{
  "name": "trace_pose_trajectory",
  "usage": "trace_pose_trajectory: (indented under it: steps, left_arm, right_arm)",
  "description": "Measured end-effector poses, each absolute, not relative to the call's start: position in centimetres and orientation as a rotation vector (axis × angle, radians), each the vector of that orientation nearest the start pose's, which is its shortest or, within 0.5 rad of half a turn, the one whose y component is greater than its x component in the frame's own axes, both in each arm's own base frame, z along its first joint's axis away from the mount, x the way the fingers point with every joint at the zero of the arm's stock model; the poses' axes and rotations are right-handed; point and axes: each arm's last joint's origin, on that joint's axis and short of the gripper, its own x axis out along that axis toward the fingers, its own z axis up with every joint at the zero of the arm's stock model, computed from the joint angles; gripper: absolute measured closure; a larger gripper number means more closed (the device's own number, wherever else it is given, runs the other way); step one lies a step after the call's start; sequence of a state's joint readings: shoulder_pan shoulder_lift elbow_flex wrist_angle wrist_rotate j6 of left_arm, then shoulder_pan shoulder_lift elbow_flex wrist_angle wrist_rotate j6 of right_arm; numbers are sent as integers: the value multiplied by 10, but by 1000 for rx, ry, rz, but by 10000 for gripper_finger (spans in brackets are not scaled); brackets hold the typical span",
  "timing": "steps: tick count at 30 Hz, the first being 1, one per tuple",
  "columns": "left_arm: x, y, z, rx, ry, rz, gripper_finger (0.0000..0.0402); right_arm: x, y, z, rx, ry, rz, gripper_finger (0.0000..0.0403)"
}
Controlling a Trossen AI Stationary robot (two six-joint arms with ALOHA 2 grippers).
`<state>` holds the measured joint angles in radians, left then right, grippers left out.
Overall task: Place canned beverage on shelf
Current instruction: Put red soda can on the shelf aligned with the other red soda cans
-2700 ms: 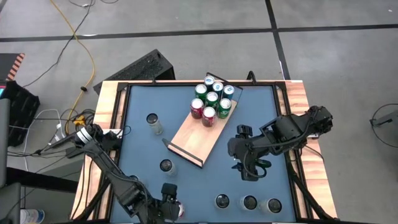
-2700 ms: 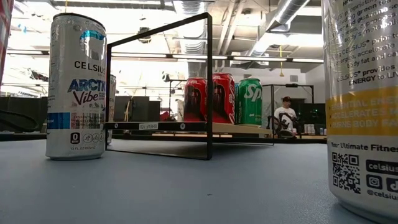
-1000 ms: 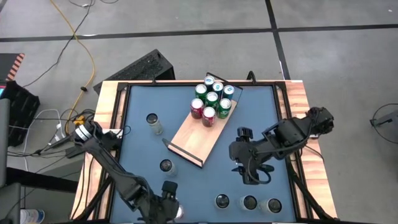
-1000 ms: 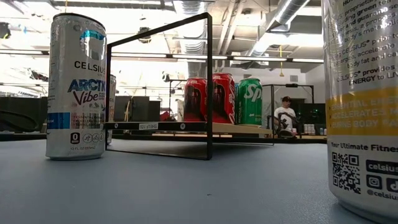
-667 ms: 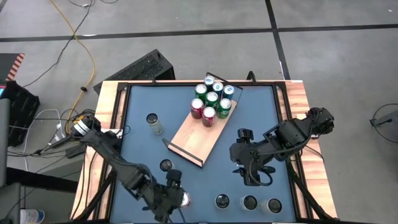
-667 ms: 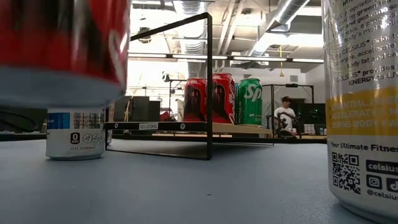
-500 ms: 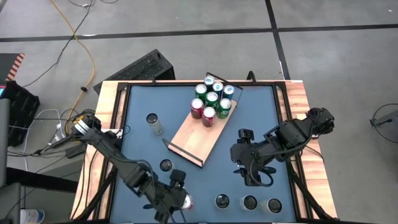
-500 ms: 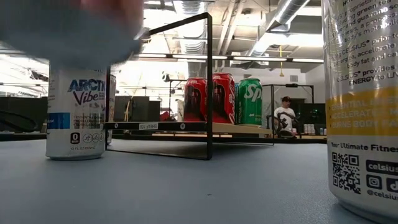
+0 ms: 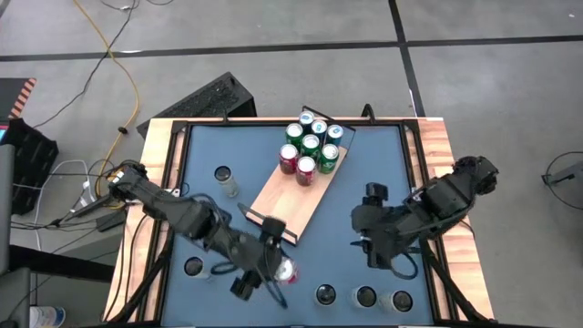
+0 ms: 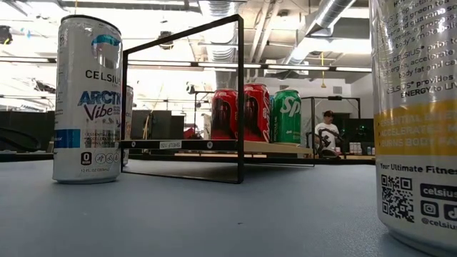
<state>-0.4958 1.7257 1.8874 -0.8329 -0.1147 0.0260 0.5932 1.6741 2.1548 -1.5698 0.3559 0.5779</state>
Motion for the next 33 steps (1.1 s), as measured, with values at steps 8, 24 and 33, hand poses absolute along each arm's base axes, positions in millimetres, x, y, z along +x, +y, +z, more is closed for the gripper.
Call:
trace_pose_trajectory:
  steps: [8, 24, 33]
  left_arm:
    - [337, -111, 429, 297, 643, -338, 166]
    - [341, 22, 424, 282, 673, -472, 162]
    - [343, 59, 389, 339, 667, -608, 160]
  right_arm:
    - [213, 148, 464, 57, 856, -138, 107]
    - [219, 132, 467, 52, 806, -241, 107]
    - [230, 111, 468, 71, 768, -375, 107]
